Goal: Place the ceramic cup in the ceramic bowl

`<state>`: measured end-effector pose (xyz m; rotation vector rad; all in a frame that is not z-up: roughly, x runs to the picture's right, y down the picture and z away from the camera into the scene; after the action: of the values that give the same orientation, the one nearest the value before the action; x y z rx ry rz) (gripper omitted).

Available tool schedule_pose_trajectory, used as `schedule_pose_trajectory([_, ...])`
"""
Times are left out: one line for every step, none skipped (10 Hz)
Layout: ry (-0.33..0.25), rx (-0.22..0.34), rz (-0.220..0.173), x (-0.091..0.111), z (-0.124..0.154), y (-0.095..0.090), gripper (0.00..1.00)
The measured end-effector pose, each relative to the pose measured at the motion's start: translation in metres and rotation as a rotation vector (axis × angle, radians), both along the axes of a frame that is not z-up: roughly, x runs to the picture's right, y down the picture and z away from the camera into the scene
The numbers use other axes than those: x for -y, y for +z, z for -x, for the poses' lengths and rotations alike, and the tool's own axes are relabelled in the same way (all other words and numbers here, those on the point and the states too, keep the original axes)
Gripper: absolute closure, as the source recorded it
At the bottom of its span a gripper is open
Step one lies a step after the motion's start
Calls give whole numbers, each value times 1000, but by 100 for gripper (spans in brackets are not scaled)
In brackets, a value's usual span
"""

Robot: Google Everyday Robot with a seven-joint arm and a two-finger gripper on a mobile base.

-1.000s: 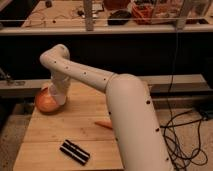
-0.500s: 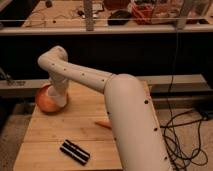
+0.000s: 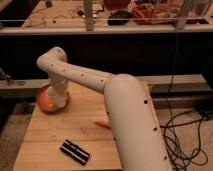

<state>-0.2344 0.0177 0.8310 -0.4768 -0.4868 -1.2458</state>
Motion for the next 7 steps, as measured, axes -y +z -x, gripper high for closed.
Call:
schedule_pose_trajectory([-1, 0, -2, 0, 0, 0, 29])
schedule_pose_trajectory([0, -1, -3, 1, 0, -1, 28])
schedule_pose_trajectory([0, -2, -5, 2, 0, -1, 28])
schedule_pose_trajectory([0, -4, -7, 2, 0, -2, 28])
schedule_pose_trajectory([0, -6, -8, 2, 0, -2, 25])
schedule_pose_trajectory([1, -7, -11, 4, -1, -3, 21])
schedule_pose_trajectory([1, -9, -13, 4, -1, -3, 21])
